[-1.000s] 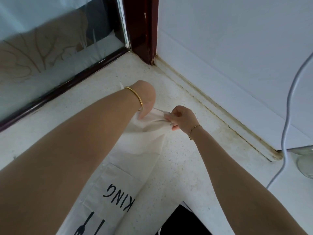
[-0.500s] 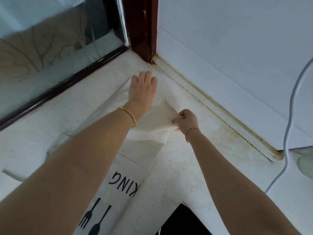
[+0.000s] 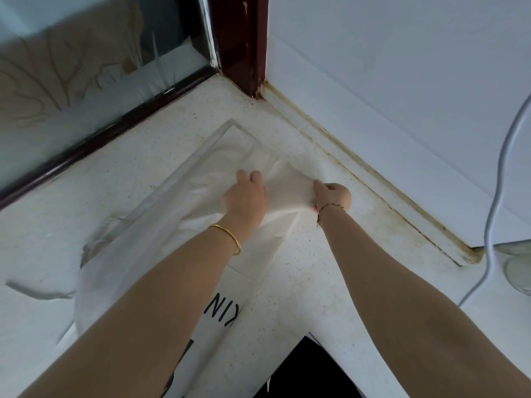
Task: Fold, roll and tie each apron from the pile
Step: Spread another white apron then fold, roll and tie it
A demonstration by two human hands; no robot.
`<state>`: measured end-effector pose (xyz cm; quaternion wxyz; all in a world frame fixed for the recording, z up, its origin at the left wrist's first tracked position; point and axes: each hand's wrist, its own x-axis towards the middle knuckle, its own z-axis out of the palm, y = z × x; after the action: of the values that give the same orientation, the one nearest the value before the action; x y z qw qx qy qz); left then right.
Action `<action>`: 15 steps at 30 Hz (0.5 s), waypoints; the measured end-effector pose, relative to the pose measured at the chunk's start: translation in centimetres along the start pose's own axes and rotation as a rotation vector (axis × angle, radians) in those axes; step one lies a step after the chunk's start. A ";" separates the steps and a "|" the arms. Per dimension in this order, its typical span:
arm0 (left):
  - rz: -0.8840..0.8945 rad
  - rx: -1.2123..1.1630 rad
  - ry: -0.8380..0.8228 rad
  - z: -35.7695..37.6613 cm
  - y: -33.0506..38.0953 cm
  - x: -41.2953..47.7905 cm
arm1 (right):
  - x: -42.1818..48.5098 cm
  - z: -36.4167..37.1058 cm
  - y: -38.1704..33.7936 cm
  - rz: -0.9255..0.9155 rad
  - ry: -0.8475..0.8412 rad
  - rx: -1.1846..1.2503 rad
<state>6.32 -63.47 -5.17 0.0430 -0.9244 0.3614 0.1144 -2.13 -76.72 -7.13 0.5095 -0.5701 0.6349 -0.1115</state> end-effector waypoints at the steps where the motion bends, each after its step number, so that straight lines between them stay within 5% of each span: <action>1: 0.080 -0.034 0.086 0.0 0.2 -0.4 | 0.1 0.0 -0.1 -0.006 0.004 -0.019; 6: 0.547 0.106 -0.037 0.6 0.9 -3.1 | -0.6 0.4 -0.5 0.051 -0.009 0.119; 11: 0.557 0.136 -0.196 1.7 2.0 -3.8 | -0.6 0.7 0.2 0.020 -0.018 0.117; 15: 0.590 0.059 -0.491 2.3 1.7 -3.9 | -0.2 -0.1 -0.1 -0.095 -0.003 -0.046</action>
<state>2.01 -61.77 -6.47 0.1201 -0.7240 0.5941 0.3292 -2.18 -76.65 -6.89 0.4913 -0.6113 0.6087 -0.1201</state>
